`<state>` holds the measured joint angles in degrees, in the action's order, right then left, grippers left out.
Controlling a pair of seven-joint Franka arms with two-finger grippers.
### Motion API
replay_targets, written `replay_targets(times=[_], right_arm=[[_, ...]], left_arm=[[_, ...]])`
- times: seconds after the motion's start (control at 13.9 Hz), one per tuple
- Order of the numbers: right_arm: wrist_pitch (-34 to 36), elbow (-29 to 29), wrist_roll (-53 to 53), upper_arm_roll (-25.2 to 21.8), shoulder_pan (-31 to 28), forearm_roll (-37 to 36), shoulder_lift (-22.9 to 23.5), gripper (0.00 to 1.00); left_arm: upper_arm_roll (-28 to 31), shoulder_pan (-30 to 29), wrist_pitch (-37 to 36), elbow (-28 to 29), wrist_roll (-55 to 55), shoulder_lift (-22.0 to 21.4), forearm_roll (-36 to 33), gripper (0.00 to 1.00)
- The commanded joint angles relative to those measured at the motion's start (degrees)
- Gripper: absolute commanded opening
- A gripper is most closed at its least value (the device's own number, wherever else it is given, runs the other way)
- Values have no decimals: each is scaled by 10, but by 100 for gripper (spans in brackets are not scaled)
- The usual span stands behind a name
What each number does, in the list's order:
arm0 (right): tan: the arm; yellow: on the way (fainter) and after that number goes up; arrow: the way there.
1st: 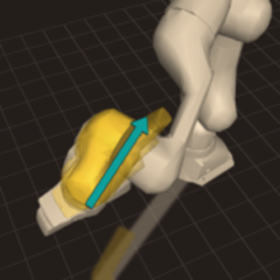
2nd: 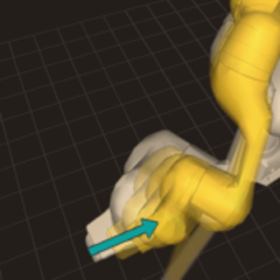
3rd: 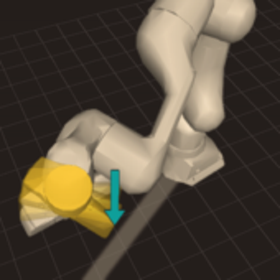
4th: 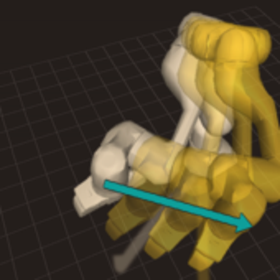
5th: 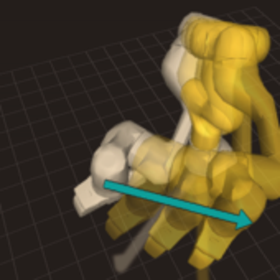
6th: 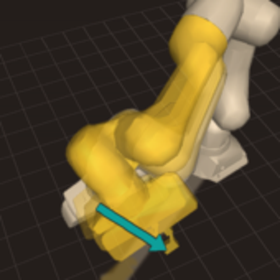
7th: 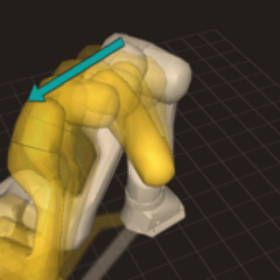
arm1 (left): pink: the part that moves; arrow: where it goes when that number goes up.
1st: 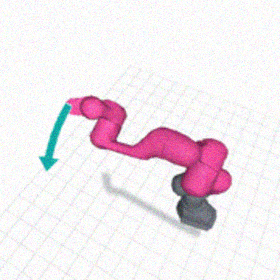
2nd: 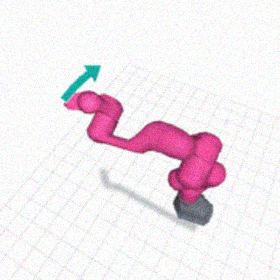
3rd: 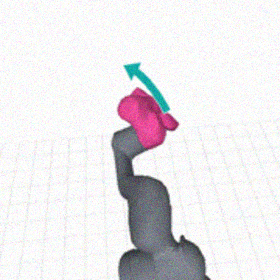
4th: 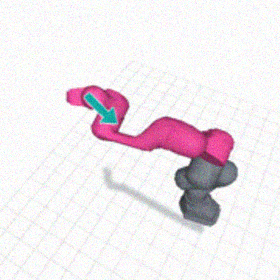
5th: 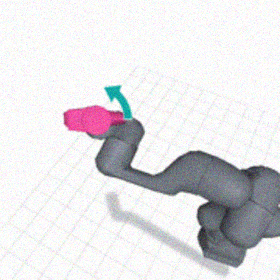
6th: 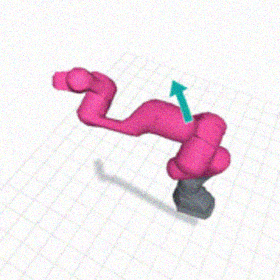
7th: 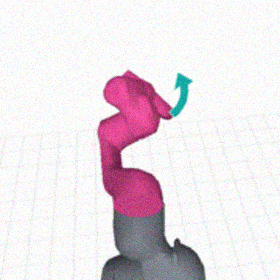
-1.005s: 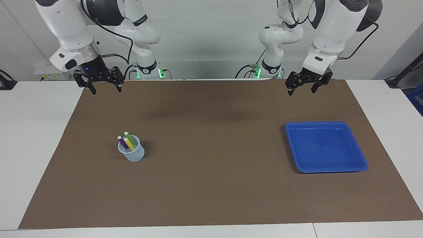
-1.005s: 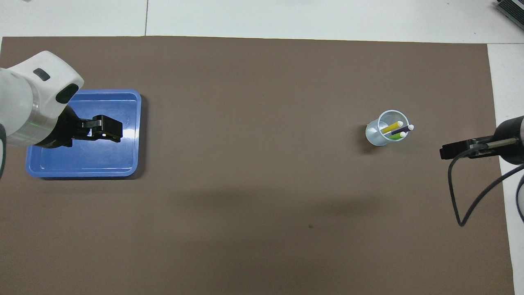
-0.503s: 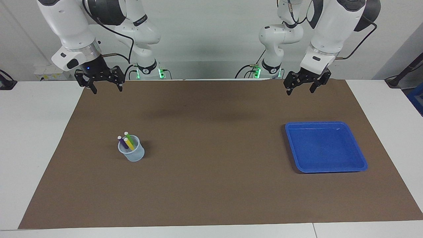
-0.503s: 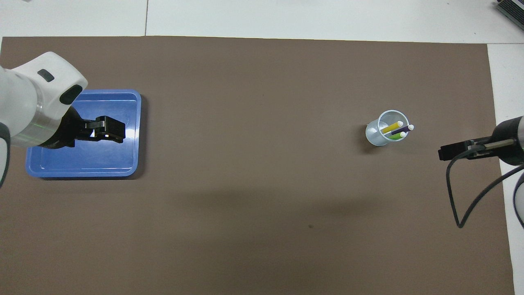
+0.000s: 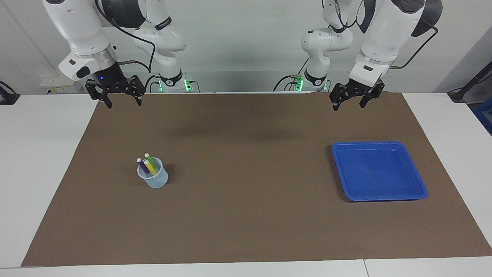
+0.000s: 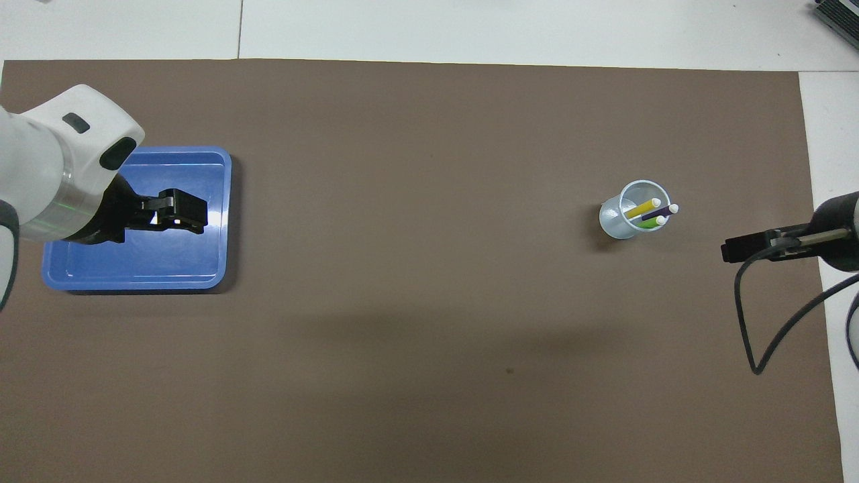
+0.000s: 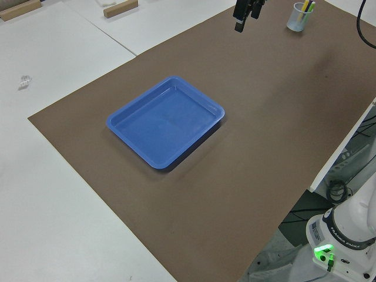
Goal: Right arm passes pens to left for tray arrangement
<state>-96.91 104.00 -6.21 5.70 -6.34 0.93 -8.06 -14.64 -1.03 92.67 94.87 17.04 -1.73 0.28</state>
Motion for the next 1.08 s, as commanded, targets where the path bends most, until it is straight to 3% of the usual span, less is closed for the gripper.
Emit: replay_targets(times=[0.0,0.57,0.72,1.01], right_arm=[[-27,37,-28,3,-2,-2,-15,100],[-60,103,-82,1,-8,-15,-39,100],[-103,109,-78,2,-8,-19,-14,100],[-210,95,-83,3,-8,-19,88,100]], left_arm=[[4,7,-4,19,20,-20,7,100],[4,15,17,38,128,-25,39,100],[4,31,40,59,169,-34,50,100],[4,58,59,88,272,-49,50,100]])
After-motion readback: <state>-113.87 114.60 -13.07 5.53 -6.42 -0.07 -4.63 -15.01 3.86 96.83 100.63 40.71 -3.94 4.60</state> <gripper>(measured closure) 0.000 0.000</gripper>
